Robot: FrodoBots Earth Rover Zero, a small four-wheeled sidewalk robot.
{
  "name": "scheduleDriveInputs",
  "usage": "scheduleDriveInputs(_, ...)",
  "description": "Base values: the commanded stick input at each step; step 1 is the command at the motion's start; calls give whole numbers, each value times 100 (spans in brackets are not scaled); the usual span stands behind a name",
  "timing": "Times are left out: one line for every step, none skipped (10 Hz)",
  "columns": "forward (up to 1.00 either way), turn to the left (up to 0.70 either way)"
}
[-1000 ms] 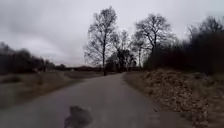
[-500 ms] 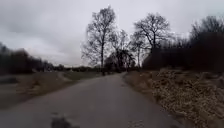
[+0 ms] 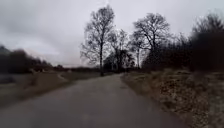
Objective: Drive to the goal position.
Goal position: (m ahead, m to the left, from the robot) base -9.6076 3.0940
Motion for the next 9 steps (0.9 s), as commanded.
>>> scheduleDriveInputs(100, 0)
scheduleDriveInputs(100, 0)
scheduleDriveInputs(100, 0)
scheduleDriveInputs(100, 0)
scheduleDriveInputs(100, 0)
scheduleDriveInputs(100, 0)
scheduleDriveInputs(100, 0)
scheduleDriveInputs(100, 0)
scheduleDriveInputs(100, 0)
